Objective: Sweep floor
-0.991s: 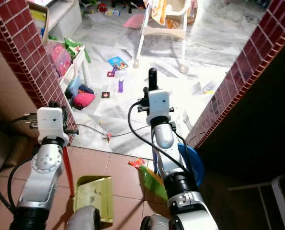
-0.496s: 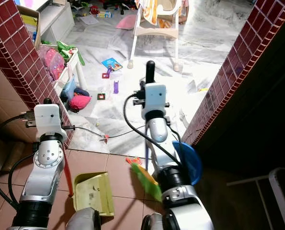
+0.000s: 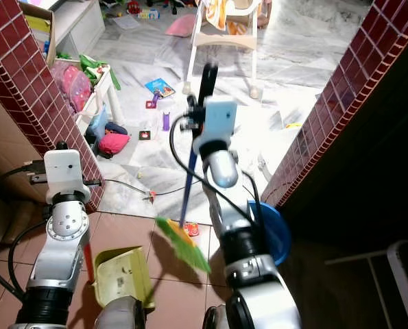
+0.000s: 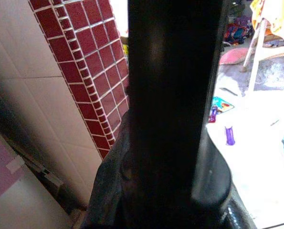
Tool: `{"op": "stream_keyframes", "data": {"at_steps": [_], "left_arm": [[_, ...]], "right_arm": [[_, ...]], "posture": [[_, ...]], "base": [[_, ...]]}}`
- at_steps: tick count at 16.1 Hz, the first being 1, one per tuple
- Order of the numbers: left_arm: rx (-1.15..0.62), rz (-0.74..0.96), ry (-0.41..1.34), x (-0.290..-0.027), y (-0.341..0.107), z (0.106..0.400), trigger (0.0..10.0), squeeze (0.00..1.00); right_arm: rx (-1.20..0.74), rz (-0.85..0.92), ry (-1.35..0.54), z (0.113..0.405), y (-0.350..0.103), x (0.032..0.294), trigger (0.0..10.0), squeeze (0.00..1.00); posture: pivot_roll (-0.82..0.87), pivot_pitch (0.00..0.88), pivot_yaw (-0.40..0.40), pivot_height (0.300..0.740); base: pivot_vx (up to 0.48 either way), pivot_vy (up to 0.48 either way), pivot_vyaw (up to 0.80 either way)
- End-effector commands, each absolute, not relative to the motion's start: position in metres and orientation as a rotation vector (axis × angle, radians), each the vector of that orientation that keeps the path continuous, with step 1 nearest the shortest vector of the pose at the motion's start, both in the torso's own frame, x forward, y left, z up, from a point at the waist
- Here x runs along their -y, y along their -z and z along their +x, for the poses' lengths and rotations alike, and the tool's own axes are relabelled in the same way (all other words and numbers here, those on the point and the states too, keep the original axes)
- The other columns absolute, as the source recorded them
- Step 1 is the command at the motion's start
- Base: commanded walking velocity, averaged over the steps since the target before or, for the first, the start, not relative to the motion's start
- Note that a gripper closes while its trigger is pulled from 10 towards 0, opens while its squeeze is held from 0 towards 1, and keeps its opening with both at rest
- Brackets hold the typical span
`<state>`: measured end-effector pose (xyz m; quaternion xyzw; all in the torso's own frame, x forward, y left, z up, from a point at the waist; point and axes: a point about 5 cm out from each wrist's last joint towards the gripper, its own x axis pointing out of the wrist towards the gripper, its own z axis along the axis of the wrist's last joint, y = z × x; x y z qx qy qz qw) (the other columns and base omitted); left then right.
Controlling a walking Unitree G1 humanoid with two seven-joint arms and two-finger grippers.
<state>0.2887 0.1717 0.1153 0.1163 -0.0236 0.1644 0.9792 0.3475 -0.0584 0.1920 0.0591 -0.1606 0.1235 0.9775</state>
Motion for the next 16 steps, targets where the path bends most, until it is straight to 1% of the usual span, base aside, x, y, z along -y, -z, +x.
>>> {"op": "stream_keyframes", "data": {"at_steps": [1, 4, 6, 7, 10, 12, 16], "left_arm": [[0.101, 0.235, -0.33, -0.167, -0.126, 0.292, 10.0, 0.0], [0.101, 0.233, -0.323, -0.166, -0.126, 0.292, 10.0, 0.0], [0.102, 0.242, -0.326, -0.166, -0.126, 0.292, 10.0, 0.0], [0.102, 0.245, -0.331, -0.167, -0.126, 0.292, 10.0, 0.0], [0.098, 0.25, -0.329, -0.165, -0.124, 0.293, 10.0, 0.0], [0.097, 0.243, -0.312, -0.163, -0.122, 0.294, 10.0, 0.0], [0.123, 0.203, -0.22, -0.152, -0.118, 0.306, 10.0, 0.0]], "right_arm": [[0.46, 0.109, -0.251, 0.346, -0.22, 0.061, 10.0, 0.0], [0.46, 0.096, -0.26, 0.35, -0.224, 0.065, 10.0, 0.0], [0.468, 0.051, -0.246, 0.352, -0.222, 0.069, 10.0, 0.0], [0.466, 0.02, -0.25, 0.351, -0.216, 0.07, 10.0, 0.0], [0.421, -0.002, -0.25, 0.351, -0.197, 0.066, 10.0, 0.0], [0.394, -0.063, -0.282, 0.35, -0.183, 0.061, 10.0, 0.0], [0.328, -0.154, -0.293, 0.35, -0.16, 0.058, 10.0, 0.0]], "posture": [[-0.03, 0.07, -0.042, 0.74], [-0.03, 0.07, -0.042, 0.74], [-0.03, 0.07, -0.042, 0.74], [-0.03, 0.07, -0.042, 0.74], [-0.02, 0.07, -0.046, 0.74], [-0.02, 0.069, -0.05, 0.74], [-0.02, 0.092, -0.06, 0.74]], "base": [[0.0, 0.0, 0.0], [0.0, 0.0, 0.0], [0.0, 0.0, 0.0], [0.0, 0.0, 0.0], [0.0, 0.0, 0.0], [0.0, 0.0, 0.0], [0.0, 0.0, 0.0]]}}
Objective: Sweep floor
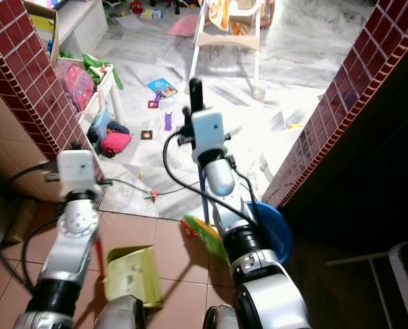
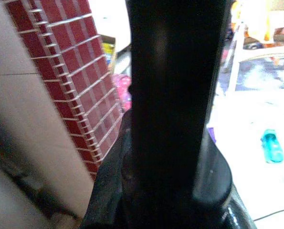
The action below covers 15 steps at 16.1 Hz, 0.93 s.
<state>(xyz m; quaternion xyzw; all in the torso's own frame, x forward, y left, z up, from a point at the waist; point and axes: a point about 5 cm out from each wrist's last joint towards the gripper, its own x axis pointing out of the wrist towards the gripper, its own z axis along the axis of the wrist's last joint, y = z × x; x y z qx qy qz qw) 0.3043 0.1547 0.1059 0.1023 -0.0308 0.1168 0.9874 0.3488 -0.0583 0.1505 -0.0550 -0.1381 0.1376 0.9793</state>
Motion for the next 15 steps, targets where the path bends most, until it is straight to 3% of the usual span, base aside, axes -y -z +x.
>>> {"op": "stream_keyframes", "data": {"at_steps": [1, 7, 11, 15], "left_arm": [[0.137, 0.196, -0.202, -0.145, -0.119, 0.314, 10.0, 0.0], [0.126, 0.184, -0.15, -0.121, -0.116, 0.333, 10.0, 0.0], [0.115, 0.172, -0.151, -0.116, -0.107, 0.336, 10.0, 0.0], [0.113, 0.173, -0.159, -0.116, -0.103, 0.336, 10.0, 0.0]], "right_arm": [[0.344, -0.191, -0.256, 0.351, -0.158, 0.063, 10.0, 0.0], [0.32, -0.147, -0.288, 0.343, -0.148, 0.056, 10.0, 0.0], [0.152, 0.162, -0.537, 0.332, -0.139, 0.033, 10.0, 0.0], [0.159, 0.32, -0.685, 0.329, -0.164, 0.033, 10.0, 0.0]], "posture": [[-0.04, 0.103, -0.058, 0.74], [-0.09, 0.132, -0.064, 0.74], [-0.12, 0.125, -0.069, 0.74], [-0.12, 0.105, -0.07, 0.74]], "base": [[0.0, 0.0, 0.0], [0.0, 0.0, 0.0], [0.0, 0.0, 0.0], [0.0, 0.0, 0.0]]}}
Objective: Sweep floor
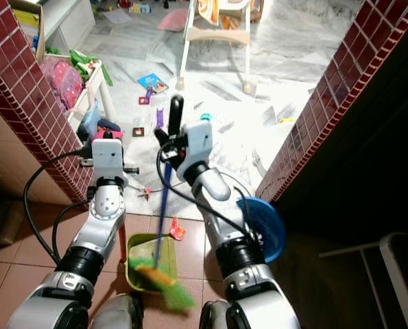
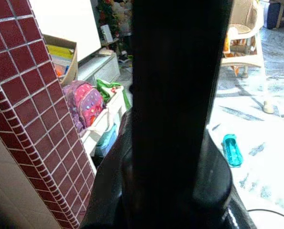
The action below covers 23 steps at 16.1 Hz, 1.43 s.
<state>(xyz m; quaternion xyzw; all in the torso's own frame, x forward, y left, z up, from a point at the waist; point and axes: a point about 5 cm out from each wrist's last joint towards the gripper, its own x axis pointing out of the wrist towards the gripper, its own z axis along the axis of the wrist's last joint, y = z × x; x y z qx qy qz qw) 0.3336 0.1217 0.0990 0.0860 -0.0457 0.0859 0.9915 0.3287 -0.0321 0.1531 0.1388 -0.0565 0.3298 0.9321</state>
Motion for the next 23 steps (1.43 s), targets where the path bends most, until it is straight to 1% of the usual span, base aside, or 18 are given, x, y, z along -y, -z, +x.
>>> {"op": "stream_keyframes", "data": {"at_steps": [1, 3, 4, 5, 11, 14, 16, 18, 19, 22, 23], "left_arm": [[0.12, 0.176, -0.172, -0.119, -0.105, 0.337, 10.0, 0.0], [0.112, 0.167, -0.223, -0.129, -0.106, 0.339, 10.0, 0.0], [0.121, 0.171, -0.235, -0.135, -0.108, 0.341, 10.0, 0.0], [0.131, 0.166, -0.252, -0.142, -0.111, 0.341, 10.0, 0.0], [0.145, 0.199, -0.338, -0.167, -0.116, 0.34, 10.0, 0.0], [0.142, 0.204, -0.365, -0.179, -0.115, 0.336, 10.0, 0.0], [0.155, 0.213, -0.376, -0.184, -0.116, 0.333, 10.0, 0.0], [0.163, 0.212, -0.378, -0.186, -0.118, 0.332, 10.0, 0.0], [0.166, 0.213, -0.374, -0.186, -0.118, 0.332, 10.0, 0.0], [0.165, 0.21, -0.361, -0.183, -0.121, 0.334, 10.0, 0.0], [0.168, 0.212, -0.357, -0.183, -0.121, 0.335, 10.0, 0.0]], "right_arm": [[0.184, 0.323, -0.716, 0.329, -0.173, 0.035, 10.0, 0.0], [0.23, 0.286, -0.75, 0.33, -0.187, 0.041, 10.0, 0.0], [0.273, 0.235, -0.731, 0.333, -0.194, 0.045, 10.0, 0.0], [0.324, 0.226, -0.675, 0.338, -0.203, 0.052, 10.0, 0.0], [0.425, 0.23, -0.526, 0.35, -0.23, 0.068, 10.0, 0.0], [0.44, 0.182, -0.45, 0.356, -0.229, 0.076, 10.0, 0.0], [0.443, 0.147, -0.424, 0.353, -0.222, 0.079, 10.0, 0.0], [0.433, 0.101, -0.423, 0.347, -0.209, 0.077, 10.0, 0.0], [0.431, 0.107, -0.421, 0.346, -0.207, 0.076, 10.0, 0.0], [0.432, 0.096, -0.417, 0.345, -0.203, 0.073, 10.0, 0.0], [0.43, 0.101, -0.415, 0.346, -0.203, 0.074, 10.0, 0.0]], "posture": [[-0.12, 0.099, -0.069, 0.74], [-0.12, 0.087, -0.066, 0.74], [-0.12, 0.082, -0.063, 0.74], [-0.12, 0.075, -0.061, 0.74], [-0.09, 0.053, -0.055, 0.74], [-0.08, 0.047, -0.052, 0.74], [-0.08, 0.043, -0.051, 0.74], [-0.07, 0.041, -0.048, 0.74], [-0.07, 0.042, -0.046, 0.74], [-0.07, 0.043, -0.042, 0.74], [-0.07, 0.041, -0.043, 0.74]], "base": [[0.0, 0.0, 0.0], [0.0, 0.0, 0.0], [0.0, 0.0, 0.0], [0.0, 0.0, 0.0], [0.0, 0.0, 0.0], [0.0, 0.0, 0.0], [0.0, 0.0, 0.0], [0.349, 0.0, 0.0], [0.428, 0.0, 0.0], [0.428, 0.0, 0.8], [0.431, 0.0, 0.0]]}}
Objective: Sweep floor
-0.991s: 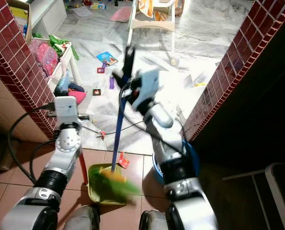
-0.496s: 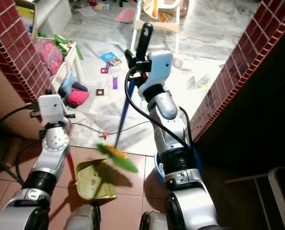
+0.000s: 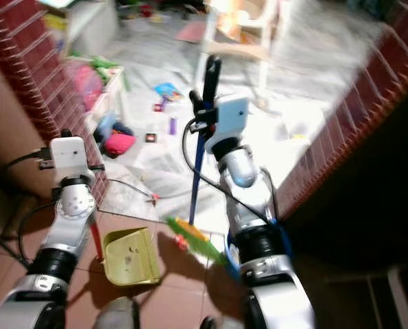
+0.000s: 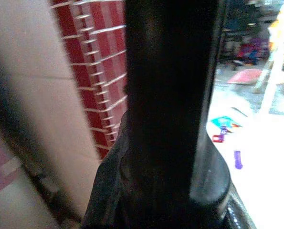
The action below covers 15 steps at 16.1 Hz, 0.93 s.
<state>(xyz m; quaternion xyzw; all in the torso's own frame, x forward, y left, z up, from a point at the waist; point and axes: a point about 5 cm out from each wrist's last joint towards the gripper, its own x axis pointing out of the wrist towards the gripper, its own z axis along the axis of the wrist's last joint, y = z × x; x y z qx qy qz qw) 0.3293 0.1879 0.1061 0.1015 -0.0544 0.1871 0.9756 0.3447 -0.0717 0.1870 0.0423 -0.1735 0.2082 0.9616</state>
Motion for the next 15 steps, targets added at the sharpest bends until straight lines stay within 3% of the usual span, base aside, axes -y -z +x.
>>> {"op": "stream_keyframes", "data": {"at_steps": [1, 5, 15], "left_arm": [[0.169, 0.211, -0.356, -0.182, -0.122, 0.335, 10.0, 0.0], [0.164, 0.202, -0.367, -0.182, -0.121, 0.333, 10.0, 0.0], [0.147, 0.242, -0.423, -0.187, -0.117, 0.326, 10.0, 0.0]], "right_arm": [[0.429, 0.101, -0.411, 0.346, -0.202, 0.075, 10.0, 0.0], [0.427, 0.086, -0.4, 0.347, -0.199, 0.076, 10.0, 0.0], [0.402, 0.087, -0.351, 0.347, -0.189, 0.078, 10.0, 0.0]], "posture": [[-0.07, 0.04, -0.045, 0.74], [-0.07, 0.035, -0.049, 0.74], [-0.06, 0.079, -0.057, 0.74]], "base": [[0.428, 0.0, 0.0], [0.385, 0.0, 0.0], [0.0, 0.0, 0.0]]}}
